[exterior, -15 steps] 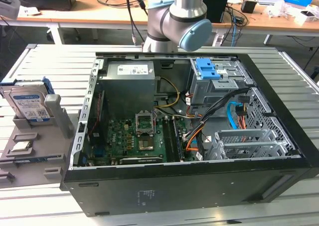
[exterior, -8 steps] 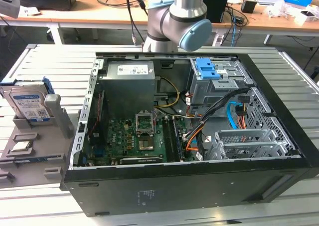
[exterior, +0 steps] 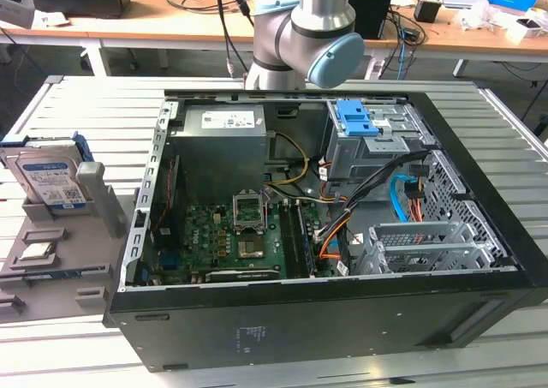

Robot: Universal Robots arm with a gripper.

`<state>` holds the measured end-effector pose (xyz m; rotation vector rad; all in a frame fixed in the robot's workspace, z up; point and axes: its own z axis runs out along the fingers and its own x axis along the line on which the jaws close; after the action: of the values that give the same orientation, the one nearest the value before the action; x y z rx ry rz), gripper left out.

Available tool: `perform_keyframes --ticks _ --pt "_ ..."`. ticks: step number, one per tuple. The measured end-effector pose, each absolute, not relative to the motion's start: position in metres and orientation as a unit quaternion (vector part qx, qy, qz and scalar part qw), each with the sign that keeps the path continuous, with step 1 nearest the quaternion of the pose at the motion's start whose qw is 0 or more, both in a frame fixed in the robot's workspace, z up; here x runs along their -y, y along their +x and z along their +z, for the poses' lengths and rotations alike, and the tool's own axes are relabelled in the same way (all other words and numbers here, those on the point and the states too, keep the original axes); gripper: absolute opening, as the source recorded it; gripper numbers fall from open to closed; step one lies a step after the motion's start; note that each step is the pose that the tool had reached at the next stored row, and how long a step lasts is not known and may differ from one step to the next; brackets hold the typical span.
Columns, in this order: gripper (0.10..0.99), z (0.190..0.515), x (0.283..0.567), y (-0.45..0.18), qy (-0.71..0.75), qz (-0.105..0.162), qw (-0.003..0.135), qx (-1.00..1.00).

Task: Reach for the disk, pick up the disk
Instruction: 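Pick up the disk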

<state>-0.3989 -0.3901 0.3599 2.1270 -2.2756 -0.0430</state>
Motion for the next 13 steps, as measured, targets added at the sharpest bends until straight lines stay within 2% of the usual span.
perform_keyframes --ticks 13 --pt "0.106 0.36 0.3901 -0.3989 0.725 -0.013 0.014 0.688"
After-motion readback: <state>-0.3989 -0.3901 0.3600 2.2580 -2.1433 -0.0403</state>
